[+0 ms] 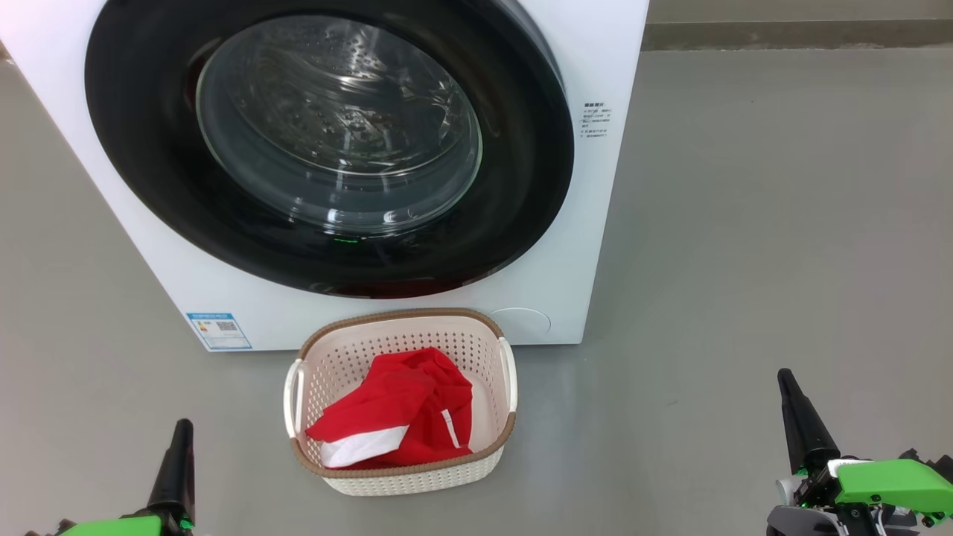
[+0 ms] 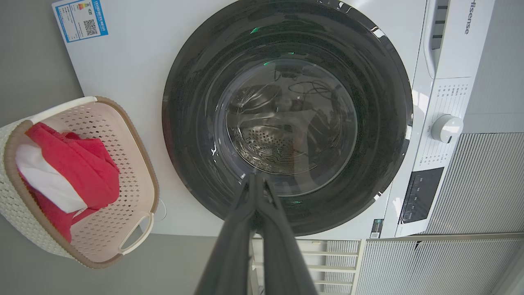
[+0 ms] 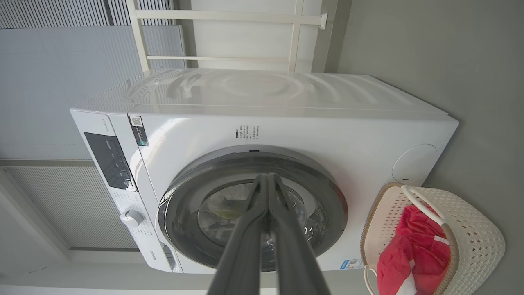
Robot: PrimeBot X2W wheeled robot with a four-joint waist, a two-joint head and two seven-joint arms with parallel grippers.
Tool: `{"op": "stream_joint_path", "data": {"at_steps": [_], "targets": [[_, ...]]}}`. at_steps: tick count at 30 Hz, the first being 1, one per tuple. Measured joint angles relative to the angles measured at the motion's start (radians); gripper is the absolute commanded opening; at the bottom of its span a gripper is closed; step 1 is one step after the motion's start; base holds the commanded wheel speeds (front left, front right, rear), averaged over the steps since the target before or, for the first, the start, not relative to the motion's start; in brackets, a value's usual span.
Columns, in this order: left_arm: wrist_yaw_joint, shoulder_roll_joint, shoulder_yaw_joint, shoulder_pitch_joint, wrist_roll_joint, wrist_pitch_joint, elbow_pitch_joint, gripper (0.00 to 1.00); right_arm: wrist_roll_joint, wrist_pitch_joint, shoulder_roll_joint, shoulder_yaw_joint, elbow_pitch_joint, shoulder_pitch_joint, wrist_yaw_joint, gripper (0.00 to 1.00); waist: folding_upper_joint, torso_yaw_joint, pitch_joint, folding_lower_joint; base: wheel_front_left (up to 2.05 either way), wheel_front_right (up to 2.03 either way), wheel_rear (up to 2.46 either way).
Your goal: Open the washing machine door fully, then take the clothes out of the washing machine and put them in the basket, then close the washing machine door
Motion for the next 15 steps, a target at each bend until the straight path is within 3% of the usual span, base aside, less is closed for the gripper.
{"op": "stream_joint_path", "data": {"at_steps": [15], "targets": [[0.000, 0.000, 0.001, 0.000, 0.000, 0.000, 0.000, 0.00, 0.000, 0.000, 0.001, 0.000, 0.000, 0.000, 0.000, 0.00, 0.0000, 0.000, 0.000, 0.0000, 0.00, 0.00, 0.00]]}}
